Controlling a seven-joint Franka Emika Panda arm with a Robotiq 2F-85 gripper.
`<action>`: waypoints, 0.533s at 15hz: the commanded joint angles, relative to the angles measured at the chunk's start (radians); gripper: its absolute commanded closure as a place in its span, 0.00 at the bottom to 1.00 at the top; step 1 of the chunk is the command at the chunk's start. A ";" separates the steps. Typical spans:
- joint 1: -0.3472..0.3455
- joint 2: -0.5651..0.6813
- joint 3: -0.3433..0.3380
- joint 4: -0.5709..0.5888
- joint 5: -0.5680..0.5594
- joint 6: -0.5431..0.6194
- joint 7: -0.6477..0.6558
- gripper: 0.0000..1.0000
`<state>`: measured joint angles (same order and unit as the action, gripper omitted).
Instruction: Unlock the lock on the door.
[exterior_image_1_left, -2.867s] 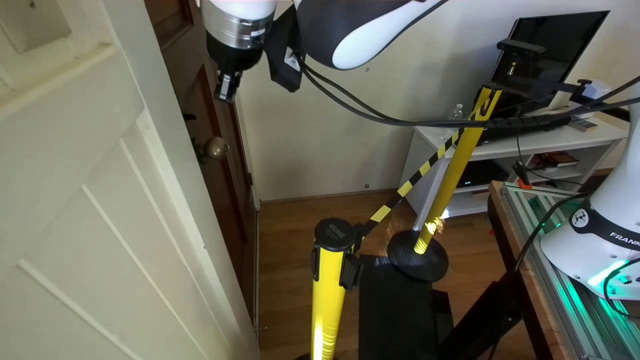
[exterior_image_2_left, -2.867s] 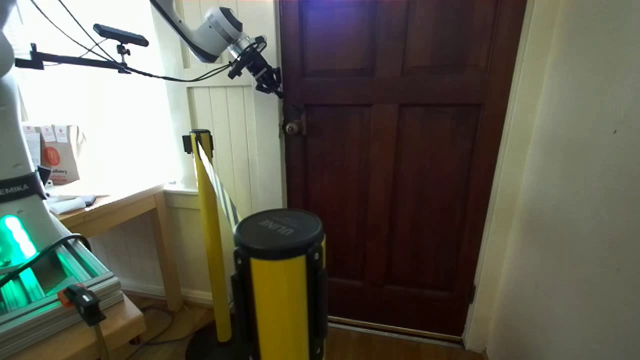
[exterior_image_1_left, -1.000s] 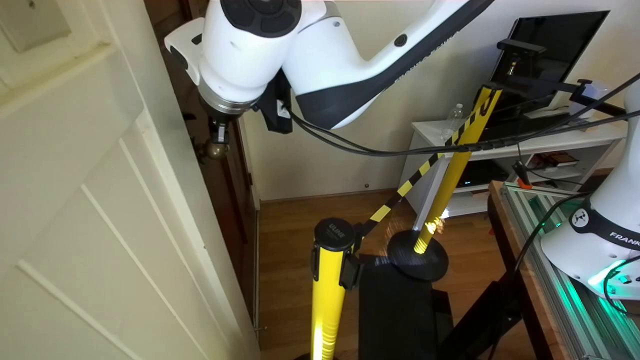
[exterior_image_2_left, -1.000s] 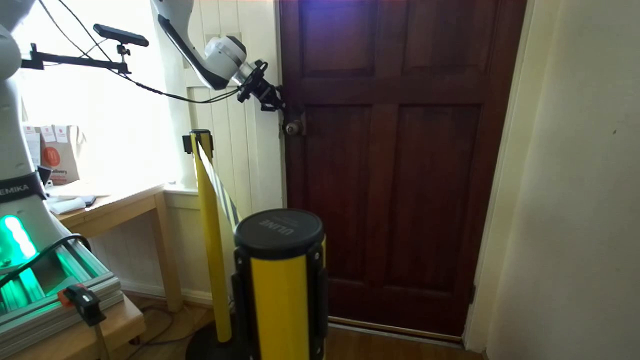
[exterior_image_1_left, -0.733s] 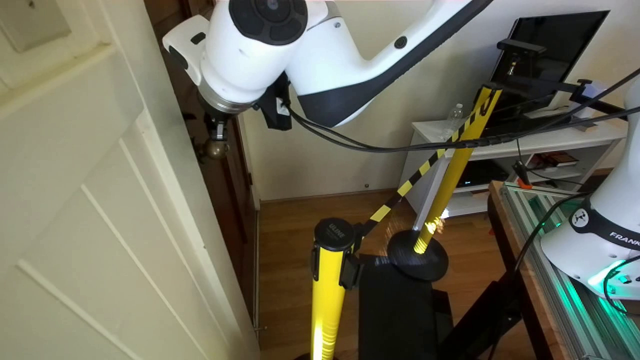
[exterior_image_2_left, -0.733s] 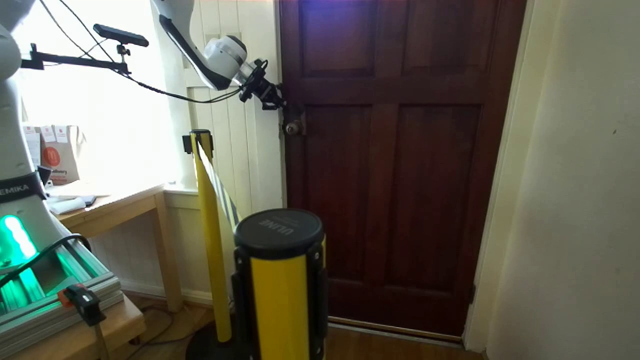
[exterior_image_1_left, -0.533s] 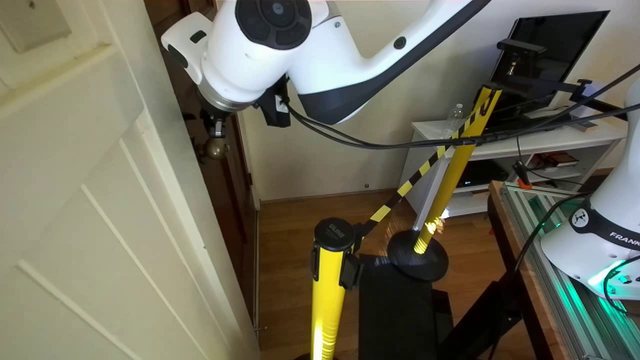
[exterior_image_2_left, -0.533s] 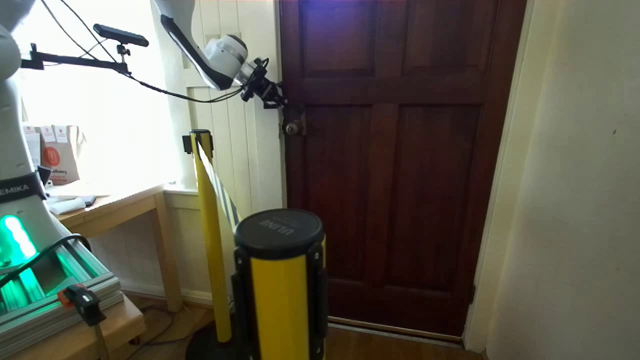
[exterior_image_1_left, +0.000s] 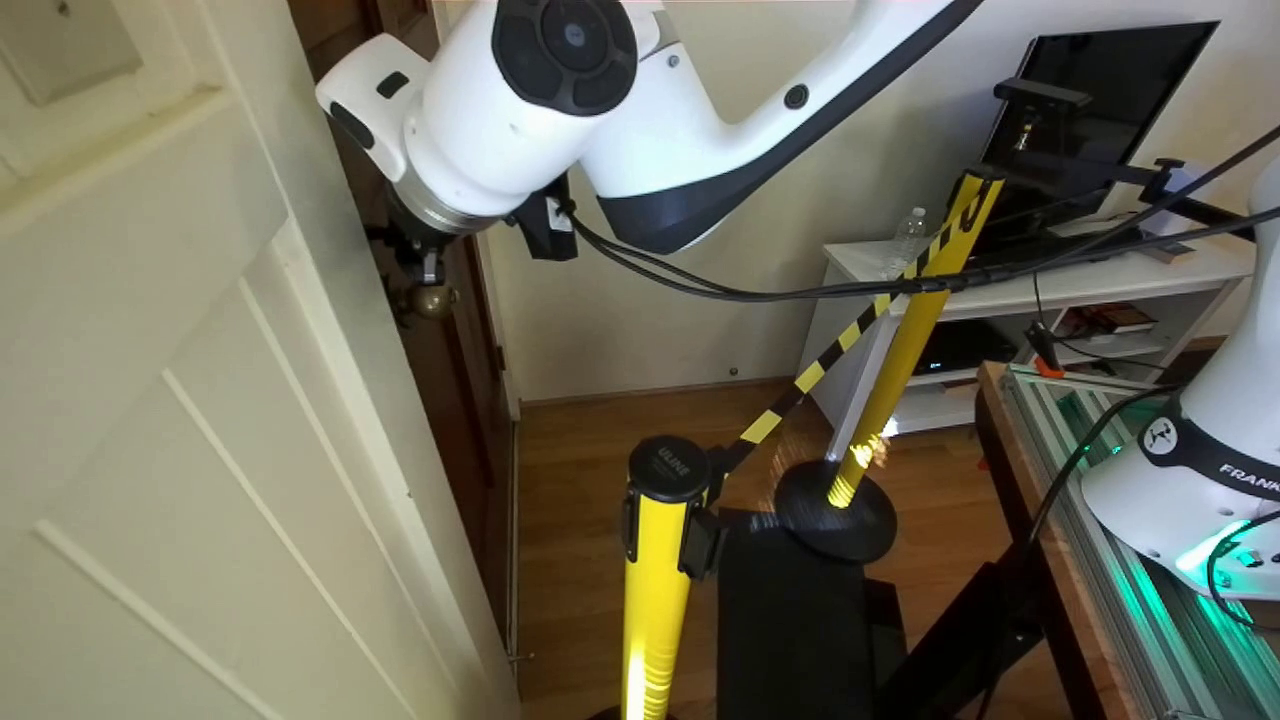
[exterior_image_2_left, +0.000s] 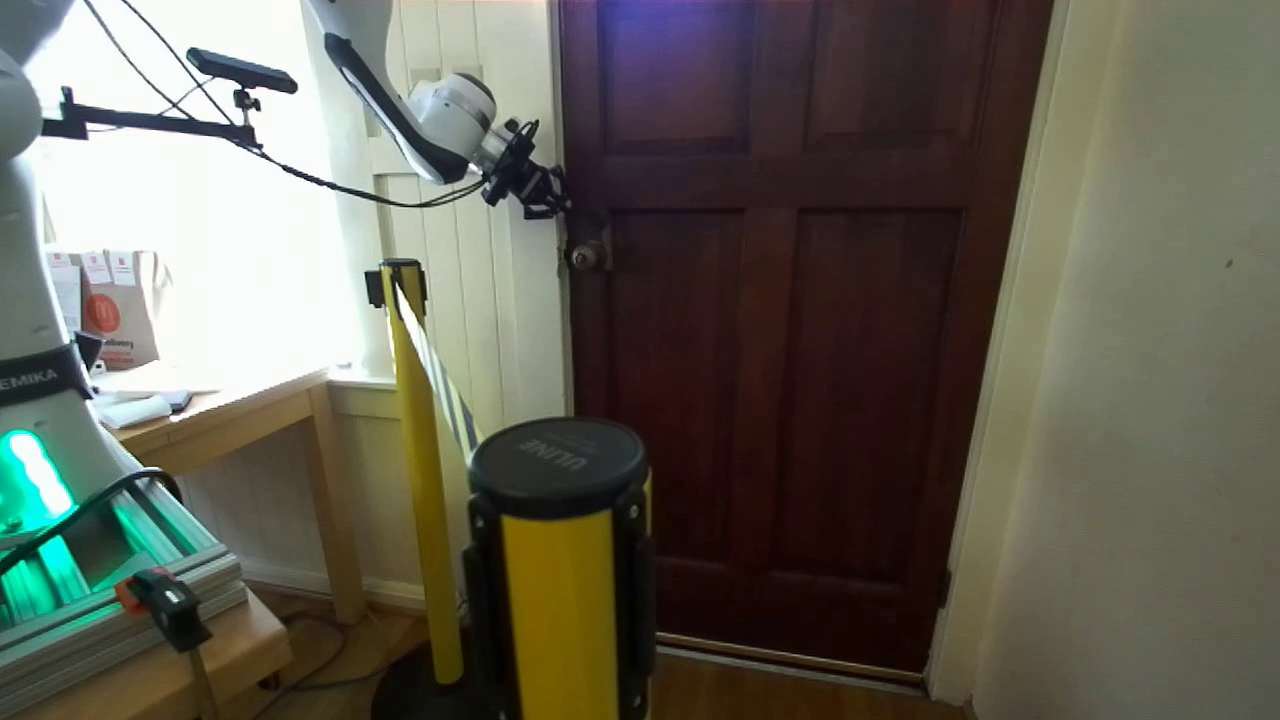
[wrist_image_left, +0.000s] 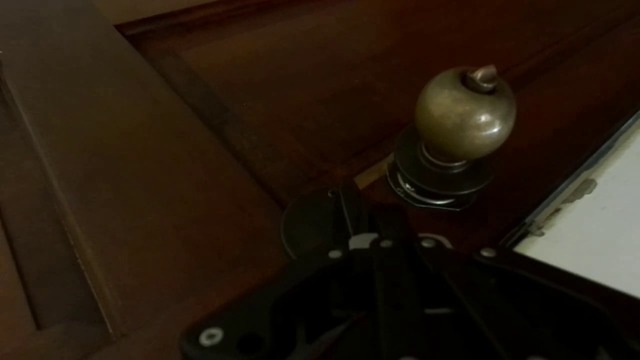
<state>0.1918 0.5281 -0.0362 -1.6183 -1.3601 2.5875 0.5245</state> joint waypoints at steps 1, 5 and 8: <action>0.004 0.035 -0.014 0.043 -0.044 0.027 0.037 1.00; 0.006 0.053 -0.028 0.075 -0.063 0.024 0.062 1.00; 0.009 0.051 -0.034 0.085 -0.095 0.032 0.102 1.00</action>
<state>0.1925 0.5530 -0.0513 -1.5815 -1.3935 2.5935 0.5649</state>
